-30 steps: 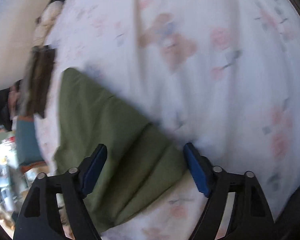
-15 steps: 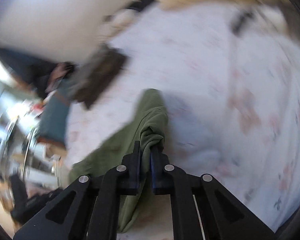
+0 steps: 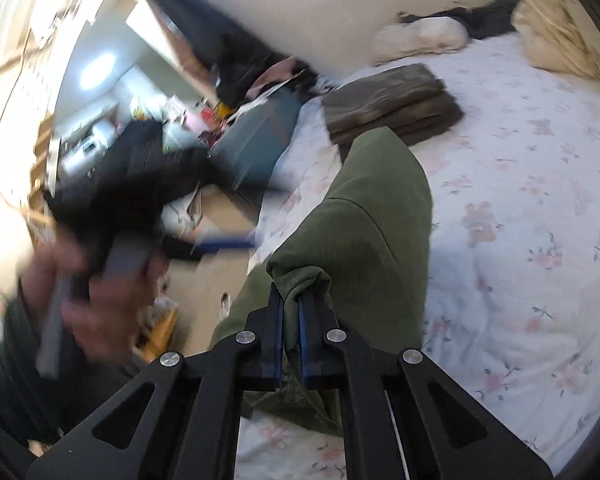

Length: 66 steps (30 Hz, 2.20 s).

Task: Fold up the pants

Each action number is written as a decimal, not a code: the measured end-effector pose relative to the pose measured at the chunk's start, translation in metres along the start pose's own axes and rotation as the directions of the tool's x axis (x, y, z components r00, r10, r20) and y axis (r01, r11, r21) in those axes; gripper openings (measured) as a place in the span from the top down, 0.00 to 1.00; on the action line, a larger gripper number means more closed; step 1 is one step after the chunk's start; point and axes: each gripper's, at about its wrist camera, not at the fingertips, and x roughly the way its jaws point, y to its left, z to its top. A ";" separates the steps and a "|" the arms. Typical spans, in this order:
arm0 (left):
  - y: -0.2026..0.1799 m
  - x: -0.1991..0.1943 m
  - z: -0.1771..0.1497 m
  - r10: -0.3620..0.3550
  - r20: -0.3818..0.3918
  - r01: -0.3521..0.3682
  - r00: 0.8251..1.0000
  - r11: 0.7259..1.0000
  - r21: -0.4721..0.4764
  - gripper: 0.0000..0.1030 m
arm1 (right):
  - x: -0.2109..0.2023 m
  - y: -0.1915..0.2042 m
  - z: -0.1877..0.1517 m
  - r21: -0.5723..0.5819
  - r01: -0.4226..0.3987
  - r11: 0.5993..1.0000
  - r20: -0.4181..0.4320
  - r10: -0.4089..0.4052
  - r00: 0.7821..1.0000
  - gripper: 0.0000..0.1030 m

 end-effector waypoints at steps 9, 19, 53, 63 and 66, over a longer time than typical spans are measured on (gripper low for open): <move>-0.004 0.019 0.004 0.086 -0.047 -0.071 0.995 0.963 0.259 0.96 | 0.019 0.009 -0.020 -0.015 -0.112 0.994 -0.111 0.109 0.988 0.93; 0.069 -0.043 -0.004 0.139 0.062 -0.150 0.988 0.956 0.252 0.97 | 0.021 -0.007 -0.006 0.034 -0.116 0.993 -0.204 0.120 0.971 0.52; 0.141 0.044 -0.052 0.531 -0.129 -0.433 0.837 0.789 0.436 0.60 | 0.088 -0.088 -0.082 0.492 0.053 0.869 -0.287 0.104 0.952 0.34; 0.137 0.044 -0.043 0.544 -0.125 -0.449 0.830 0.784 0.428 0.59 | 0.143 -0.067 -0.130 0.633 -0.010 0.774 -0.315 0.269 0.910 0.25; 0.138 0.044 -0.042 0.540 -0.130 -0.448 0.831 0.790 0.419 0.59 | 0.140 -0.051 -0.130 0.611 -0.053 0.790 -0.300 0.294 0.907 0.34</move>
